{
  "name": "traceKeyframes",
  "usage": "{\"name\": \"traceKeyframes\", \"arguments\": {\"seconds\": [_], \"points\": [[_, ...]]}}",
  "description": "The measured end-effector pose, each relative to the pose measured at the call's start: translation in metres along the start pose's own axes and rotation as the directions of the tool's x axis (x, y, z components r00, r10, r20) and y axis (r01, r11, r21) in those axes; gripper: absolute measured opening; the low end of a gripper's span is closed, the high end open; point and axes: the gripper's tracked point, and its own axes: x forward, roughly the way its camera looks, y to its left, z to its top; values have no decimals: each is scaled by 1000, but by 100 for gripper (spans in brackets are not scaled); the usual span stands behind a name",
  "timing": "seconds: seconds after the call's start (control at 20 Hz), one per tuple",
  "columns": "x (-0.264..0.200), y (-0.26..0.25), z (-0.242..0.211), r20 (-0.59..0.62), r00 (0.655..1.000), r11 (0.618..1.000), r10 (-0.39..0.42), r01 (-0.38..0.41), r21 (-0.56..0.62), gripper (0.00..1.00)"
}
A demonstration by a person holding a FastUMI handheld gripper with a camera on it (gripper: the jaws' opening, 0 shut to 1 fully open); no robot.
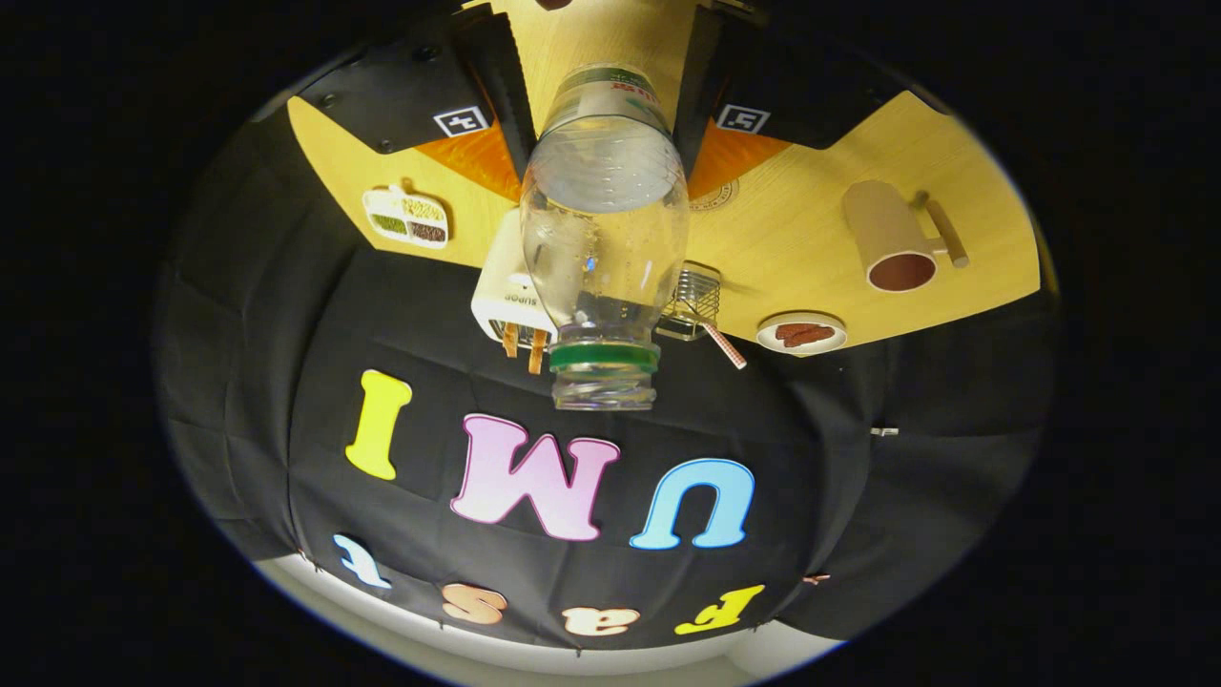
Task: Take the bottle from table, then pour the juice into the cup, finally place the bottle on the coaster
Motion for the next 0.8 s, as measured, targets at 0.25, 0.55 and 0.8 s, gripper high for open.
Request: {"name": "traceKeyframes", "arguments": {"seconds": [0.25,0.55,0.8], "points": [[-1,1,43,36,999,982,2,4,-187,71],[1,24,82,86,996,934,33,0,-359,71],[4,57,91,81,994,868,68,-19,-496,71]]}}
